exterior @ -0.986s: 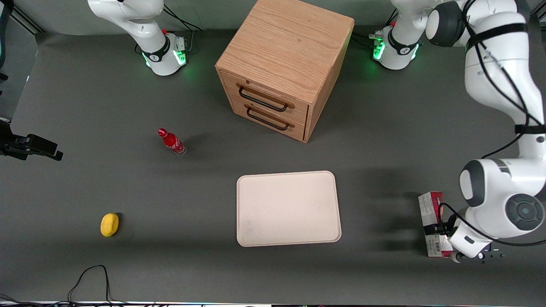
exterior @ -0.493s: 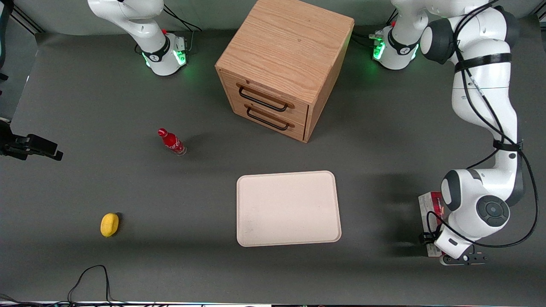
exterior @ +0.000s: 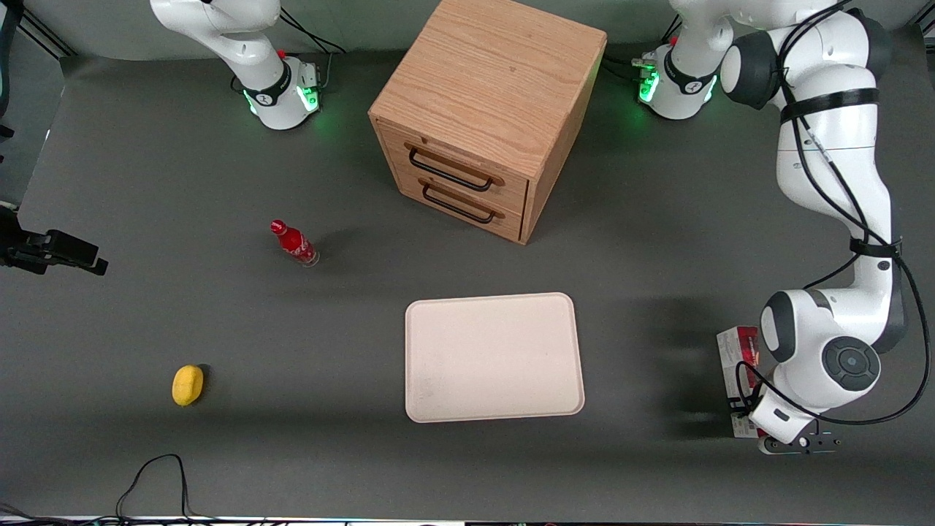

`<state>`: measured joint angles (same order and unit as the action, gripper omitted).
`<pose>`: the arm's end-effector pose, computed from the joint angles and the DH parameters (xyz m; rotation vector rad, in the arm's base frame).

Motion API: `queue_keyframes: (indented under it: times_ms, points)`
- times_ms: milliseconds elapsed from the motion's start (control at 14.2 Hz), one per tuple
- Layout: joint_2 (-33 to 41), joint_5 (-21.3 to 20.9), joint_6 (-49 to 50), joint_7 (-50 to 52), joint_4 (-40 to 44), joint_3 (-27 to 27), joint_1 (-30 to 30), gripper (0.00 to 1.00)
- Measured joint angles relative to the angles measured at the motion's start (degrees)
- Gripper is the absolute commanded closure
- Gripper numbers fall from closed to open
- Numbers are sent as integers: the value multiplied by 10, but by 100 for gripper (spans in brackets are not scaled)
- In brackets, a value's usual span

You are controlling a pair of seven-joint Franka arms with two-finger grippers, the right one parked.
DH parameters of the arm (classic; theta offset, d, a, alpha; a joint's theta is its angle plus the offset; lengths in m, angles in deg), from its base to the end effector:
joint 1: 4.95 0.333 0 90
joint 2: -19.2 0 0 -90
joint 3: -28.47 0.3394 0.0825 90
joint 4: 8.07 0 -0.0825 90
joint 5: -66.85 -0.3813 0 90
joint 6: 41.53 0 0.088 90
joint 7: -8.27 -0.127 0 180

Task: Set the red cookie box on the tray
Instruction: 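Lower the open left gripper around the upright red cookie box and close, then lift the box and carry it over the white tray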

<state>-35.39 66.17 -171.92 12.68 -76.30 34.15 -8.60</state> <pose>0.7939 0.0053 0.2131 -3.0486 -0.0889 -0.2105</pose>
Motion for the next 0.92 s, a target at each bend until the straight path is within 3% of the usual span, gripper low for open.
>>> queue_keyframes:
  times_ms: [563,915]
  points:
    - [60,0,189,-3,70,-4,-9,100]
    - [101,1,297,35,136,-57,-56,100]
